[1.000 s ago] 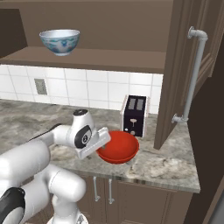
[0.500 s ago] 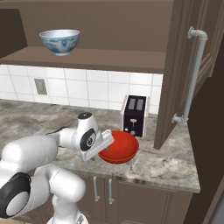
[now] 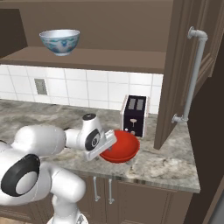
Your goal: Open the cabinet. Pick the bowls from the counter and place them in the cabinet. Then close the cabinet.
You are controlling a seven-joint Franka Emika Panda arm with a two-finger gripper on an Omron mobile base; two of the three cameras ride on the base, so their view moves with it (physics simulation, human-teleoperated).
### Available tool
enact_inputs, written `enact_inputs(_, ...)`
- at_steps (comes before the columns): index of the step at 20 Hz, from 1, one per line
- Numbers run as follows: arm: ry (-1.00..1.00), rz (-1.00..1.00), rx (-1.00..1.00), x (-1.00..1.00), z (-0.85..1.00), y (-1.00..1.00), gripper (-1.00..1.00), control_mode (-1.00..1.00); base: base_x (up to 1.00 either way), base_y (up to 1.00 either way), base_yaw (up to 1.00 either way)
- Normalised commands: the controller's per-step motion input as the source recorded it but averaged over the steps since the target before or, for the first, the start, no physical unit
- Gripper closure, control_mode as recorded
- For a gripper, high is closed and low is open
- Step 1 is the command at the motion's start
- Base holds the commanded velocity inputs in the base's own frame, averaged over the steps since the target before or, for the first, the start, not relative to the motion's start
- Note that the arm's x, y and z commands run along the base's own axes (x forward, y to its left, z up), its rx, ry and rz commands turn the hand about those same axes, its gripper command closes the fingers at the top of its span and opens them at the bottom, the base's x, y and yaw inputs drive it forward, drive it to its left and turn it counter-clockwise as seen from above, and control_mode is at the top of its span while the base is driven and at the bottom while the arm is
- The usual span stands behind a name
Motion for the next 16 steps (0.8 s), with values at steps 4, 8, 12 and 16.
enact_inputs(4, 0.0, 0.0, 0.0, 0.09, -0.2, -0.04, 1.0, -1.0, 0.0, 0.0, 0.0)
enact_inputs(8, 0.0, 0.0, 0.0, 0.01, -0.17, -0.11, 1.0, -1.0, 0.0, 0.0, 0.0)
enact_inputs(12, 0.02, 0.0, 0.0, -0.01, -0.08, -0.02, 1.0, -1.0, 0.0, 0.0, 0.0)
enact_inputs(16, -0.02, 0.0, 0.0, -0.4, 0.0, 0.0, 1.0, -1.0, 0.0, 0.0, 0.0)
